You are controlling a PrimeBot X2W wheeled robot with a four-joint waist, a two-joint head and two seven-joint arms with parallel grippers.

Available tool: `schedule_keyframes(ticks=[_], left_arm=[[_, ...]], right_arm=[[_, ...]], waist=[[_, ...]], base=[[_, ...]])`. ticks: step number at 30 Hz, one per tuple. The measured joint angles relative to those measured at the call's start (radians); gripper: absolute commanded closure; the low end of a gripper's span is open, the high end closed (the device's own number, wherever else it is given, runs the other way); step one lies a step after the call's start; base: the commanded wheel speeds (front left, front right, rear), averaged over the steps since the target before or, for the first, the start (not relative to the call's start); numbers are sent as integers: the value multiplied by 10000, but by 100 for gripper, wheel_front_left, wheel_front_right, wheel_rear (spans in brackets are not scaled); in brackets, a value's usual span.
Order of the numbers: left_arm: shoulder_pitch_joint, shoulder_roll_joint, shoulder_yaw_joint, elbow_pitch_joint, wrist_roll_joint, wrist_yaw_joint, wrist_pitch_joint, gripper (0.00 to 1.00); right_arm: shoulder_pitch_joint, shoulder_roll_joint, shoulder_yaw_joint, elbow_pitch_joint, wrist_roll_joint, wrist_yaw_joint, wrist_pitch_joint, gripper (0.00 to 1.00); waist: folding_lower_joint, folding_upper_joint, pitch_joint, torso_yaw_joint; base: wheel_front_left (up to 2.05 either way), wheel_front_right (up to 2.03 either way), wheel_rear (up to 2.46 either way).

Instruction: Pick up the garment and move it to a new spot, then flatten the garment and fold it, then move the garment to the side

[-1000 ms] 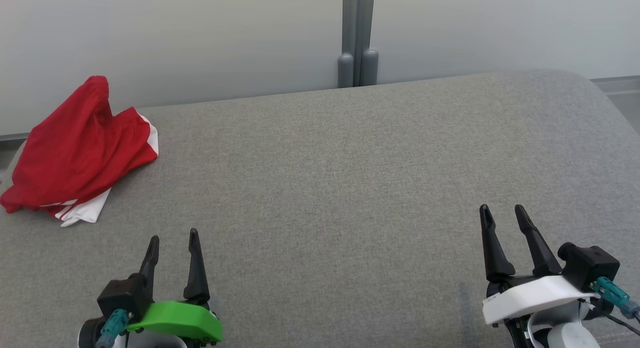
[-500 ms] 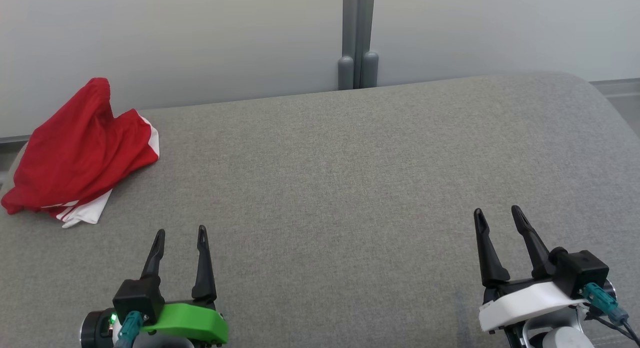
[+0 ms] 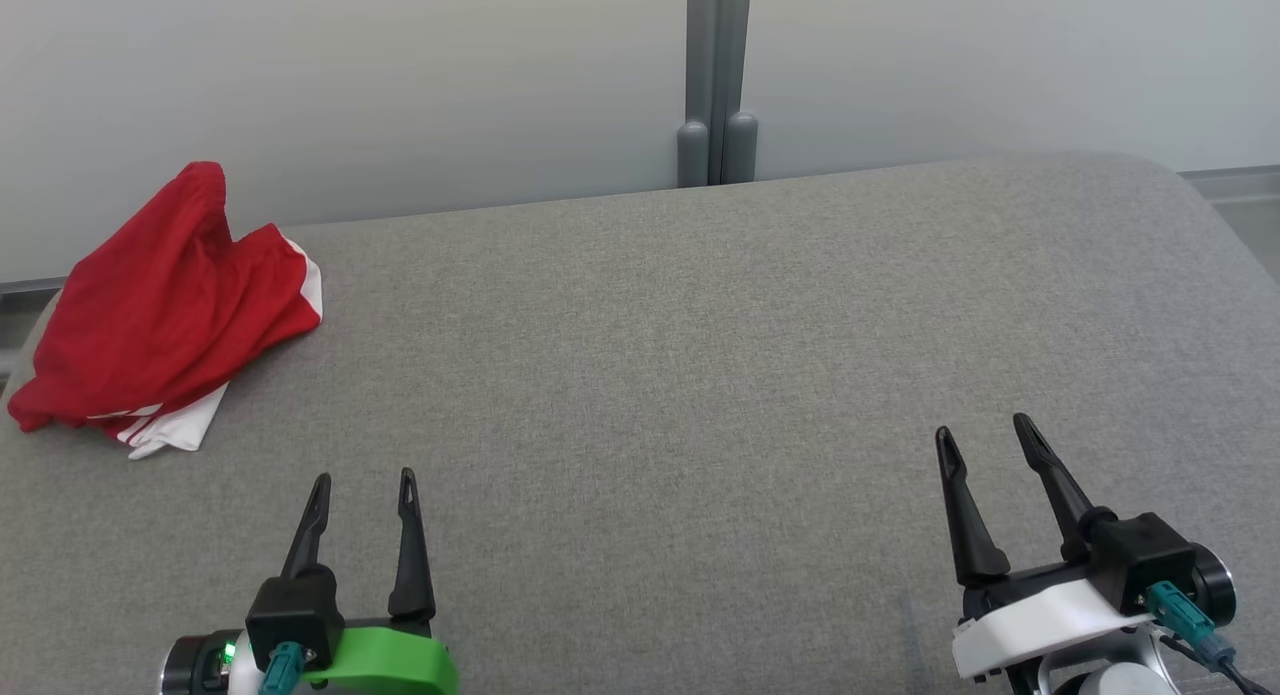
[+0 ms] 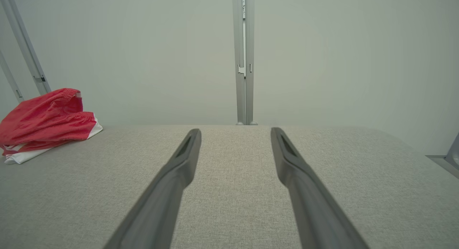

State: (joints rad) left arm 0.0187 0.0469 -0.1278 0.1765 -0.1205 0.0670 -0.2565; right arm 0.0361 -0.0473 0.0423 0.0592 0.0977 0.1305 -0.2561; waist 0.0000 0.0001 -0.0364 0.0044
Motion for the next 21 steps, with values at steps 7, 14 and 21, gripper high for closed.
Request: schedule_keyframes(ticks=[7,14,21], left_arm=[[97,2,-25,42,134,48,-79,0],[112,2,-17,35,-6,121,-79,0],[112,2,-15,4,-73,140,-79,0]], right_arm=[[51,-4,15,-65,-309,0,-56,0],[65,-4,0,-65,-309,0,-58,0],[81,-4,-23,-67,-309,0,-58,0]], waist=[[0,0,-27,0],[0,0,-11,-8],[0,0,22,-19]], base=[[0,0,0],[0,0,0],[0,0,0]])
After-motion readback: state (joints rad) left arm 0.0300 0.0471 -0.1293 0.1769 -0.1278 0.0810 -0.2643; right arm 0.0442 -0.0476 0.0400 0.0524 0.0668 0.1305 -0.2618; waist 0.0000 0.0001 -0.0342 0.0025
